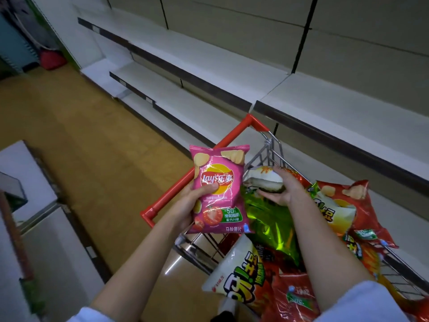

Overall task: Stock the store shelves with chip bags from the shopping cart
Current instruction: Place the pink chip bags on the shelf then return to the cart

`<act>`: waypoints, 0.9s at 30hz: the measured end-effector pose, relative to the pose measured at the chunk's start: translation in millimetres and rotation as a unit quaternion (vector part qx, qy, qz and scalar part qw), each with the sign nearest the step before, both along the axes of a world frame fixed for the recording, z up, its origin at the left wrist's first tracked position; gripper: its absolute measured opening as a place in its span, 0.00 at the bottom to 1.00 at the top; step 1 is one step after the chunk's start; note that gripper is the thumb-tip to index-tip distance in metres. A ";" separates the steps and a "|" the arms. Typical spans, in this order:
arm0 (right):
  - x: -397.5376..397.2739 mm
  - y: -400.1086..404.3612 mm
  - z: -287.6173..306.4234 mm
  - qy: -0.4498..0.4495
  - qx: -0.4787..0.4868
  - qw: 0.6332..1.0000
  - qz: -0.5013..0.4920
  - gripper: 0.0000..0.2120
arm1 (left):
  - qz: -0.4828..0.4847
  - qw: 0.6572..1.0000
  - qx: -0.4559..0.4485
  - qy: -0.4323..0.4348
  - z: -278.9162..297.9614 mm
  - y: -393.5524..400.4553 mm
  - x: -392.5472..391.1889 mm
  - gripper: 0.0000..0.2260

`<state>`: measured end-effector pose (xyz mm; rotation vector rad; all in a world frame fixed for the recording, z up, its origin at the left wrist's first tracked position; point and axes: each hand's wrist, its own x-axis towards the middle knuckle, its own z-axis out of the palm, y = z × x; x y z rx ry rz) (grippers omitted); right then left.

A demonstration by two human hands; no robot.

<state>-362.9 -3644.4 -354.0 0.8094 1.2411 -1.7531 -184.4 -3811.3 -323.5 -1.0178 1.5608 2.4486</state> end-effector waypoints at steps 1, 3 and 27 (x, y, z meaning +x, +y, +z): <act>0.9 0.9 1.2 -0.004 -0.008 1.000 -0.008 0.13 | -0.008 1.000 0.000 0.001 -0.9 -3.8 -1.3 0.24; 5.6 5.1 2.2 0.001 -0.037 0.999 -0.023 0.06 | -0.019 1.000 0.004 0.007 -2.4 -8.9 -6.5 0.21; 82.7 187.1 72.4 0.342 -0.021 0.935 0.094 0.24 | -0.279 0.954 0.083 0.070 54.1 119.0 -100.4 0.43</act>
